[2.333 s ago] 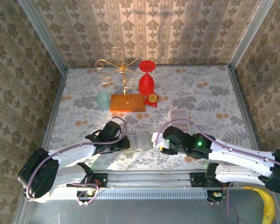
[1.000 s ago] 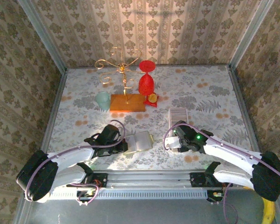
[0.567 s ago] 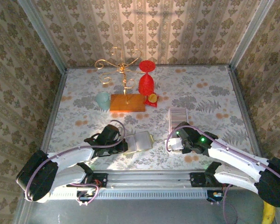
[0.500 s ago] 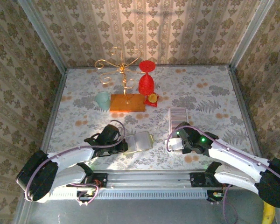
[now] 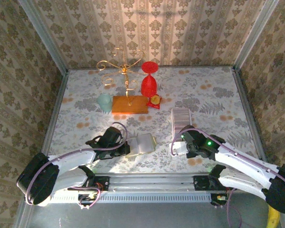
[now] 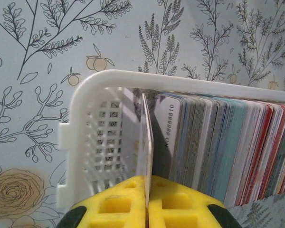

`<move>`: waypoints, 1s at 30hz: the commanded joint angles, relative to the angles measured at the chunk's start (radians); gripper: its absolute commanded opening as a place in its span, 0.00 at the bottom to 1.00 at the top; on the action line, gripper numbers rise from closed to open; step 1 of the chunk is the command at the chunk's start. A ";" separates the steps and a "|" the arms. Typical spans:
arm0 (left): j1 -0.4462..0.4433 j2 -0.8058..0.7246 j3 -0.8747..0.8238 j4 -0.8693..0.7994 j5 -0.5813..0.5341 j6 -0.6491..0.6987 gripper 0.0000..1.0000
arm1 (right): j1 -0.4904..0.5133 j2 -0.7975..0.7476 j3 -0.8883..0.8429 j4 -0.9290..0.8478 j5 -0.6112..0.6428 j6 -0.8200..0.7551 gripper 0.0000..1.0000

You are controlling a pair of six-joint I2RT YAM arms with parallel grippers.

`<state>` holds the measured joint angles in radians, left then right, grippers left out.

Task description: Put the credit cards into the card holder

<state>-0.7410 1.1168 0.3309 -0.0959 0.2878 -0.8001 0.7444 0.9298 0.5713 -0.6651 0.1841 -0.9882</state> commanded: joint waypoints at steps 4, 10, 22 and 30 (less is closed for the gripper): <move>-0.006 -0.007 0.002 -0.034 -0.027 -0.004 0.00 | 0.015 -0.022 0.121 -0.132 -0.055 0.116 0.05; -0.005 -0.030 0.007 -0.053 -0.025 -0.001 0.00 | 0.023 -0.030 0.233 -0.170 -0.190 0.355 0.00; -0.004 -0.151 0.021 -0.143 -0.055 -0.017 0.18 | 0.077 0.134 0.290 0.270 -0.302 1.311 0.00; 0.005 -0.167 0.040 -0.219 -0.105 -0.003 0.33 | 0.095 0.377 0.358 0.308 -0.387 1.677 0.00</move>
<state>-0.7395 0.9596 0.3370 -0.2558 0.2150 -0.8150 0.8242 1.2778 0.9066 -0.4019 -0.1513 0.4808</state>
